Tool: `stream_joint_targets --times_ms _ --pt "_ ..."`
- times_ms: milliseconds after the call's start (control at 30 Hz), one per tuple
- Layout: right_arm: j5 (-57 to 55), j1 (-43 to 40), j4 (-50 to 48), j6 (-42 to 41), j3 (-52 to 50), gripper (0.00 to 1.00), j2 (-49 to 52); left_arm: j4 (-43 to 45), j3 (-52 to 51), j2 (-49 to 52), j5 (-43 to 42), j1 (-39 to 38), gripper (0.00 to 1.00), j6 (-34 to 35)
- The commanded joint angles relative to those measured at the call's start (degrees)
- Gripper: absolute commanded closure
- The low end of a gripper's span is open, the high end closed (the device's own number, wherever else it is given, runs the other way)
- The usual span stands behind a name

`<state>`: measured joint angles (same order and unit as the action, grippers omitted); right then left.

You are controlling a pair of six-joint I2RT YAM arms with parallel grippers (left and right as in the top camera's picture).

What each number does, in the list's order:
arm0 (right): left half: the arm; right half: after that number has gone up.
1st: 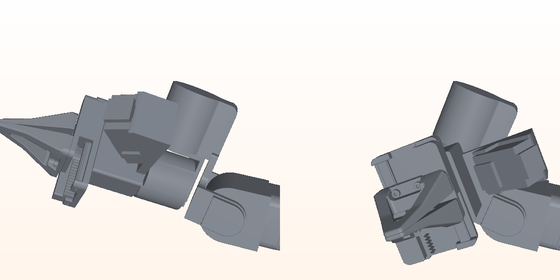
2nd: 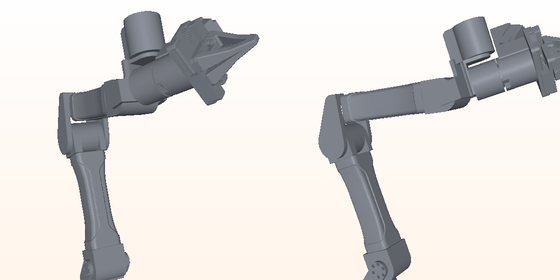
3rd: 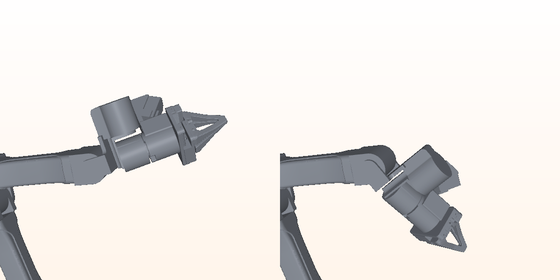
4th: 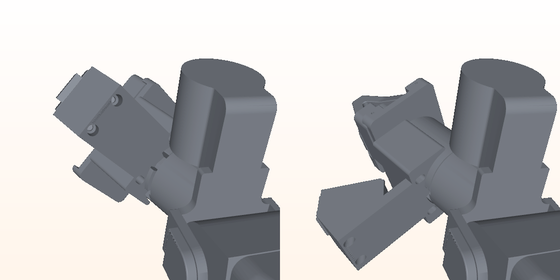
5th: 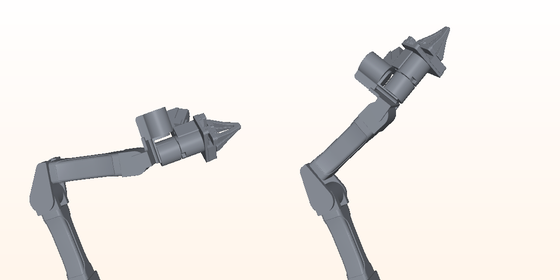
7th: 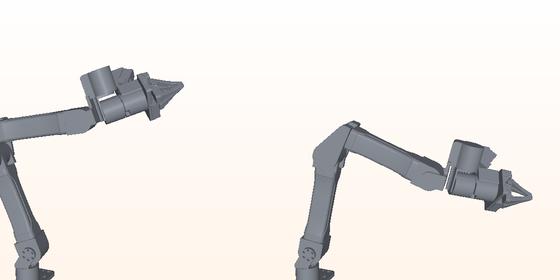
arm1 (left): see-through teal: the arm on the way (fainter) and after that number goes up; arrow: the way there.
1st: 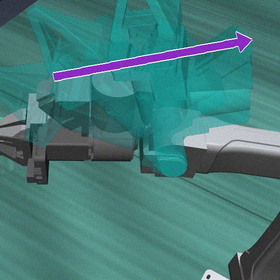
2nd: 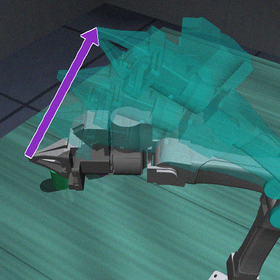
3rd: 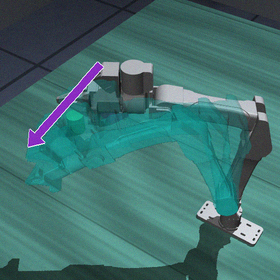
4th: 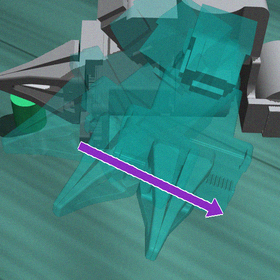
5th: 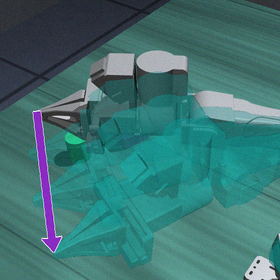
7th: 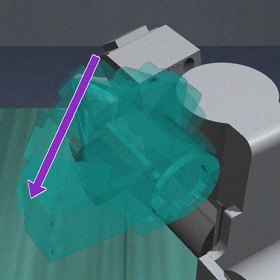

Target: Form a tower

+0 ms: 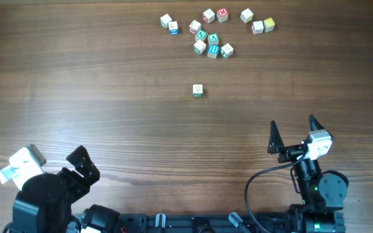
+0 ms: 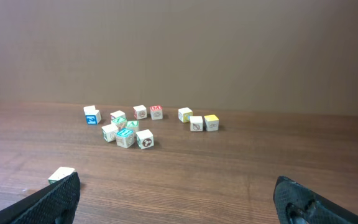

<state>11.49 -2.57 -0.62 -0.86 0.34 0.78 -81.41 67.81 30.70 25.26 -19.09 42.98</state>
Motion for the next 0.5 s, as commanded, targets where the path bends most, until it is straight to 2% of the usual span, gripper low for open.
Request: stream_joint_targets --times_ms 0,67,233,467 --pt "-0.5 -0.2 -0.2 -0.7 0.0 0.00 -0.2 -0.5 -0.4 0.7 1.2 0.4 0.00 1.5" --pt "-0.5 -0.2 -0.2 -0.7 0.0 0.00 -0.2 -1.8 -0.4 0.7 1.5 0.4 0.00 3.4" --pt "-0.5 -0.2 -0.2 -0.7 0.0 0.00 -0.2 -10.3 -0.4 0.3 7.2 0.3 0.00 16.1" --pt "-0.5 -0.2 -0.2 -0.7 0.0 0.00 -0.2 -10.1 -0.4 -8.1 7.3 0.3 0.00 16.2"
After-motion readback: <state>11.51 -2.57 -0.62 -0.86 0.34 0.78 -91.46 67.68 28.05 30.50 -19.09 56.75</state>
